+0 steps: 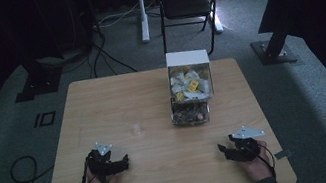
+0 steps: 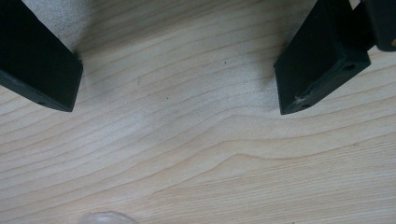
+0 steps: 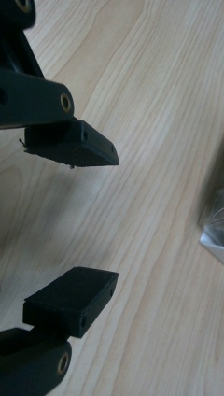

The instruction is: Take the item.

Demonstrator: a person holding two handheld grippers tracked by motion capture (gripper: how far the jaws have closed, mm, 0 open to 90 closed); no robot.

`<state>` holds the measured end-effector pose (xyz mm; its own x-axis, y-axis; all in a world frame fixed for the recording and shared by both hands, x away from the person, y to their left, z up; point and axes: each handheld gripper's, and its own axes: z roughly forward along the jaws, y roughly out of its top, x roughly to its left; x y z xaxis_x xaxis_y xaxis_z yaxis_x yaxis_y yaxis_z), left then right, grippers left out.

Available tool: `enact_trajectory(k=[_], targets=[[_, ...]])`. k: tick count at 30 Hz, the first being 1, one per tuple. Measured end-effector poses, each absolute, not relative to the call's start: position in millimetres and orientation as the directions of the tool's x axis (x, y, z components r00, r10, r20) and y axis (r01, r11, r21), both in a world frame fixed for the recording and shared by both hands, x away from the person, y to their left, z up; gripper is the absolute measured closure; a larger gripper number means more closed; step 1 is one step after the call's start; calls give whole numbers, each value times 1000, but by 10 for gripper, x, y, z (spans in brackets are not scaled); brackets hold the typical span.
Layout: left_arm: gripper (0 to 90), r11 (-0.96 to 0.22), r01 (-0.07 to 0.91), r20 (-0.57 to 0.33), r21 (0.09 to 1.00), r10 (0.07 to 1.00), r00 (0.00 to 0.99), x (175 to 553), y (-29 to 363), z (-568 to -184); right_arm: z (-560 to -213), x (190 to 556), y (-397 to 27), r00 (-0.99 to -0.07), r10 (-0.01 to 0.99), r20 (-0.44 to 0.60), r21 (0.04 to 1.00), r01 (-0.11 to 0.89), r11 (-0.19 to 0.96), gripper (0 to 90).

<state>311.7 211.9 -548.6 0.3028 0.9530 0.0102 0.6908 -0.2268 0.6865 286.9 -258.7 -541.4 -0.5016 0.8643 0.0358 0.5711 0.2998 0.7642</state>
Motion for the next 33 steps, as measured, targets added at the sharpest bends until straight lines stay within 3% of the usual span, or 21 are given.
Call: enact_trajectory(k=[33], targets=[[12, -226, 692, 11, 686, 954, 300, 3120, 2115, -5485, -5141, 2916, -2364, -547, 837, -15, 798, 498, 340, 407]])
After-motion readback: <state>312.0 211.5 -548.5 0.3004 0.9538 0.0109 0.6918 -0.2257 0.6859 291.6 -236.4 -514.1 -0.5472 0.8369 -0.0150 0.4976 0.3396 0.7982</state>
